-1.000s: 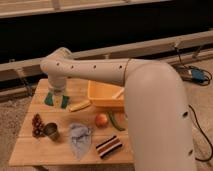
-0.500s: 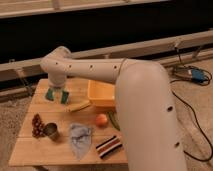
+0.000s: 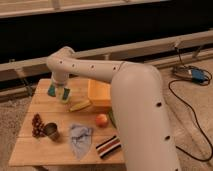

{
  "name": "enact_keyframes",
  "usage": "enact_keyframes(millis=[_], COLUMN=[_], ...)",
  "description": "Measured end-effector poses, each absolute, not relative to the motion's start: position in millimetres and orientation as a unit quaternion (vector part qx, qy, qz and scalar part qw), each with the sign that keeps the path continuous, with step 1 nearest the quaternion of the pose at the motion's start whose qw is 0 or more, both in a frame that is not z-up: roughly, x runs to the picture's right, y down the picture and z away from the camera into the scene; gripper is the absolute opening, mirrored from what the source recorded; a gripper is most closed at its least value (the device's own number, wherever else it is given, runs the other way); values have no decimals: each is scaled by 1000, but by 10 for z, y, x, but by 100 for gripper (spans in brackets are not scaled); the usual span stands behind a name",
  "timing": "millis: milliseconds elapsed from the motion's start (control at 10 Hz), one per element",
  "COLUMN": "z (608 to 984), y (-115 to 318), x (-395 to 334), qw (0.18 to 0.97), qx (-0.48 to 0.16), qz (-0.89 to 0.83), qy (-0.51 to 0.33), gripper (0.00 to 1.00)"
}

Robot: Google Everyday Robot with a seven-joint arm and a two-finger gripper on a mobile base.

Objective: Place sponge in plastic cup

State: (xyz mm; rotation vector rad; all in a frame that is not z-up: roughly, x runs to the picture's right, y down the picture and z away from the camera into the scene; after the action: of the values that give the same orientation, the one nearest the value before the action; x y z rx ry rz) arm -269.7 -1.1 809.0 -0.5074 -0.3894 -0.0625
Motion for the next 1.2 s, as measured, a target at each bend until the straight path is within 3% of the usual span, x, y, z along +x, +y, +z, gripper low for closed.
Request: enact_keyframes(millis=[900,1200], z=[8556,8596], y=[-233,-270], x=[-2944,-3012], qw=[953,956], qx=[-231,-224], qz=[-51,-50], qy=[-187,-183], gripper=[1,27])
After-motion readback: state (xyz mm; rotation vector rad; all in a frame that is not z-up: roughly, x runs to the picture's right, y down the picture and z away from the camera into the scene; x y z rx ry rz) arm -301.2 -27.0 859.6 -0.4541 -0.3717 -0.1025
